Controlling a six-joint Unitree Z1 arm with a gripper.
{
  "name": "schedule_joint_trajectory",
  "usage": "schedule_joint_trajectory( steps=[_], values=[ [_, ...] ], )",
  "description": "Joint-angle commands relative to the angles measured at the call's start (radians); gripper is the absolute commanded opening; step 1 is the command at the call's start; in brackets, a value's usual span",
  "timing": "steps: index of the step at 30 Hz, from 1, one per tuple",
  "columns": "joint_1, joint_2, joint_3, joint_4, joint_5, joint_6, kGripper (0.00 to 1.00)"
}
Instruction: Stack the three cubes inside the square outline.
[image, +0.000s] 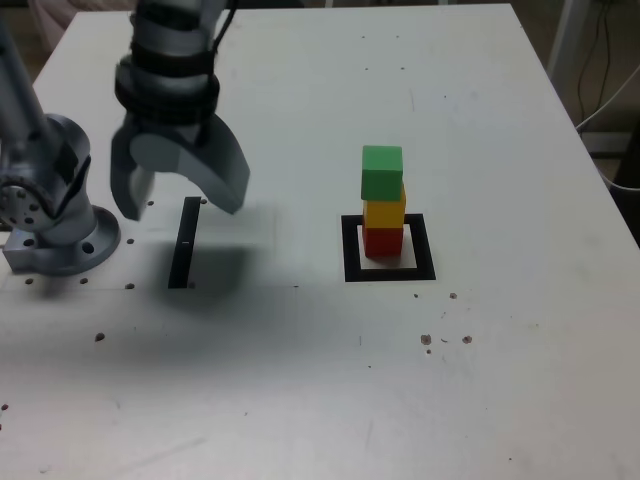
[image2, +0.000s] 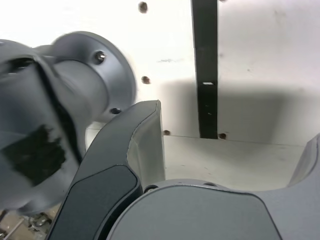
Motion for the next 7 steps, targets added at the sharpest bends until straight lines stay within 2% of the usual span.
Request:
schedule_joint_trajectory(
  steps=[1, 7],
  values=[
    [-0.003, 0.004, 0.006, -0.016, -0.007, -0.001, 1.00],
    [-0.003, -0.009, 0.057, -0.088, -0.015, -0.003, 1.00]
  ],
)
